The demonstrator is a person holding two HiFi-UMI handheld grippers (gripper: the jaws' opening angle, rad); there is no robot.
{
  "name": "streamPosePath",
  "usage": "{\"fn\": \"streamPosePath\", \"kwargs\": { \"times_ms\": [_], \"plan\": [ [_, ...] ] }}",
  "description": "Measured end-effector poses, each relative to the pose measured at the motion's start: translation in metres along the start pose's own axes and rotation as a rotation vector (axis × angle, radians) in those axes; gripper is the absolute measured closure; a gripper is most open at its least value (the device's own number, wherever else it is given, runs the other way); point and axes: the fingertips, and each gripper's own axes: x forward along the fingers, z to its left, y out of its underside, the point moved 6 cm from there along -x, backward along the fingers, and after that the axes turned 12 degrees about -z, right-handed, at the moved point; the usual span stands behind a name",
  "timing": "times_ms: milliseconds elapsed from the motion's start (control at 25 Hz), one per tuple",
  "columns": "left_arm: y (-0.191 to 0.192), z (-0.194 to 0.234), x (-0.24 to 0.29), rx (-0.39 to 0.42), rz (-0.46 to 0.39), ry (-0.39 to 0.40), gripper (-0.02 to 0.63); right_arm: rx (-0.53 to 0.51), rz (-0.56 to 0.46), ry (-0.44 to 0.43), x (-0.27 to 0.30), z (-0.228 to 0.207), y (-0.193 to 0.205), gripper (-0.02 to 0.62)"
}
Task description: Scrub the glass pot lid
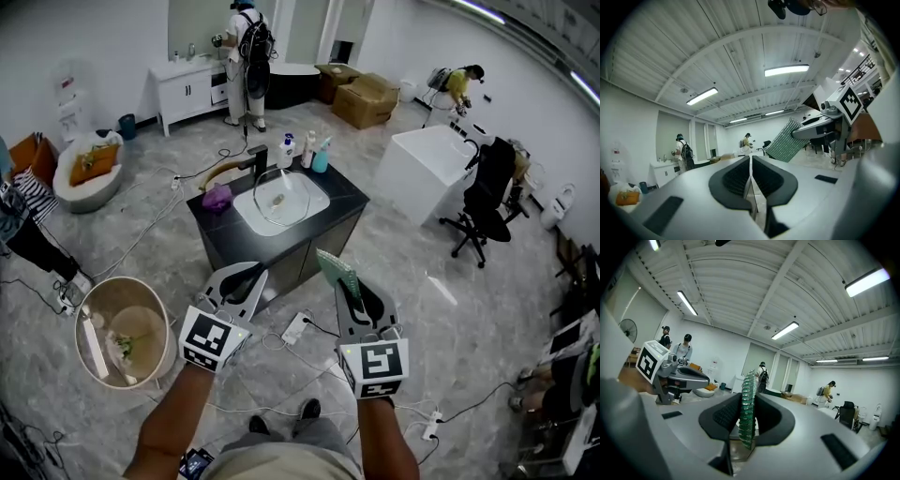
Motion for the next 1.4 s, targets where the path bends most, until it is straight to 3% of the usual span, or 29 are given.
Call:
{"fn": "streamPosePath", "kwargs": {
  "times_ms": [320, 560, 960, 1400],
  "plan": [
    [0.027, 0.009, 0.031, -0.008, 0.046, -0.014, 0.575, 0.068, -0.032, -0.020, 0.032, -0.026, 0.023, 0.508],
    [0.054, 0.014, 0.082, 0.009, 0.094, -0.050, 0.575, 0.109, -0.027, -0.067, 0.071, -0.072, 0.064, 0.508],
    [0.070, 0.012, 0.181, 0.031, 0.158, -0.127, 0.575, 0.146, -0.047, -0.158, 0.136, -0.168, 0.093, 0.508],
    [0.088, 0.002, 0.235, 0.046, 0.210, -0.167, 0.575, 0.192, -0.052, -0.202, 0.166, -0.228, 0.121, 0.508]
  ]
}}
